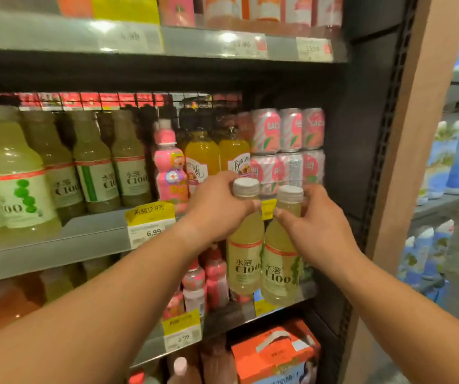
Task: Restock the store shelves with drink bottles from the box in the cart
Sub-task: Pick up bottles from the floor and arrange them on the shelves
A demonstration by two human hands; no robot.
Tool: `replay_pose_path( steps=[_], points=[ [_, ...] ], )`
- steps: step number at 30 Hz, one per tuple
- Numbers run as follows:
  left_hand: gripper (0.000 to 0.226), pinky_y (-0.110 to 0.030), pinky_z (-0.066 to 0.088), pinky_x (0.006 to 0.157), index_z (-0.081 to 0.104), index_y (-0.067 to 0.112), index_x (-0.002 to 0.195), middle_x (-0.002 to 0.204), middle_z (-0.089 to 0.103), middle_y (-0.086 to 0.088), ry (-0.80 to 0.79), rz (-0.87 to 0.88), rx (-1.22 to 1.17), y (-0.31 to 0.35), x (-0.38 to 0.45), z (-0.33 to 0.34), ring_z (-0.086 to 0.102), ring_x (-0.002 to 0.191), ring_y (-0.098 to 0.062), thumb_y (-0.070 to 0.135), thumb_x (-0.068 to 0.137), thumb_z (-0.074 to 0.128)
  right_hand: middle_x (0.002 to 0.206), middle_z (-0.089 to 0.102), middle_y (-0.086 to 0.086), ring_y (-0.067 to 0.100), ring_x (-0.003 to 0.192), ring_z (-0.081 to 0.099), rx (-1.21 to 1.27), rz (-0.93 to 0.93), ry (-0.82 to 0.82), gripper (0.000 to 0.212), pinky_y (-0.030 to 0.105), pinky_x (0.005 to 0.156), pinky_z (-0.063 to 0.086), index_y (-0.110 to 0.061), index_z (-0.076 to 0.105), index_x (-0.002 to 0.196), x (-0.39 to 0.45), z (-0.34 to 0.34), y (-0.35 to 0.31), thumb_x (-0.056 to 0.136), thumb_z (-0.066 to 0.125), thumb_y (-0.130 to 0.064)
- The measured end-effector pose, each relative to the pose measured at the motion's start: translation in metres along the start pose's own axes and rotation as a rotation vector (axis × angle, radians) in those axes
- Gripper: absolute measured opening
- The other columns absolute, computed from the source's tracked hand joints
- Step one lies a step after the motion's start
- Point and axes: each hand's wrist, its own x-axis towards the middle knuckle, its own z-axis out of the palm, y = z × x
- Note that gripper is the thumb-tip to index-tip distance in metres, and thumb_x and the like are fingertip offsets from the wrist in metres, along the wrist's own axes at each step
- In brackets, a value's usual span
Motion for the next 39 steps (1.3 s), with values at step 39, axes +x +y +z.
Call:
replay_pose_path(
  steps=[39],
  points=[
    [0.034,-0.035,0.05,0.077,0.06,0.025,0.108,0.099,0.067,0.005,0.589,-0.155,0.654,-0.002,-0.012,-0.223,0.061,0.094,-0.019,0.041,0.081,0.072,0.098,0.05,-0.008,0.008,0.084,0.04,0.358,-0.461,-0.189,0.051,0.027,0.072,0.032,-0.031,0.035,0.133,0.052,0.122,-0.222,0.09,0.062,-0.031]
  ],
)
